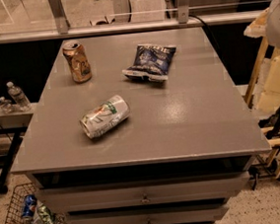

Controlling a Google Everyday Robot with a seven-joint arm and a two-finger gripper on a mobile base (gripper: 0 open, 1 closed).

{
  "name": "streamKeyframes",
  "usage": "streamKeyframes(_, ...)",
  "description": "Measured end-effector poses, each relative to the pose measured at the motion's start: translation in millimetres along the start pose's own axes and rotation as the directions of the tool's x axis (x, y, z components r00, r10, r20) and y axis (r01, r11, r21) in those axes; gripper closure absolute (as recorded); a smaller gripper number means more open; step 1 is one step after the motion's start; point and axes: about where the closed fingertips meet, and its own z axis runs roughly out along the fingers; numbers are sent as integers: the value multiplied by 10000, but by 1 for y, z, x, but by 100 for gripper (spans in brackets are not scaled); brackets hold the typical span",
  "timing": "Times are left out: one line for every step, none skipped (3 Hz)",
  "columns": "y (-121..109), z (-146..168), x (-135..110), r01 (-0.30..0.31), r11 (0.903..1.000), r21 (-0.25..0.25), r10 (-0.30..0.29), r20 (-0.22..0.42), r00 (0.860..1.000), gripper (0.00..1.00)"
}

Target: Move blue chip bag near orange can

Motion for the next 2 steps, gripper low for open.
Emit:
streamKeyframes(0, 0, 0, 0, 10000, 2, 0, 1, 10000, 0)
streamKeyframes(-27, 25, -15, -501, 9984, -245, 513, 504, 9974, 0)
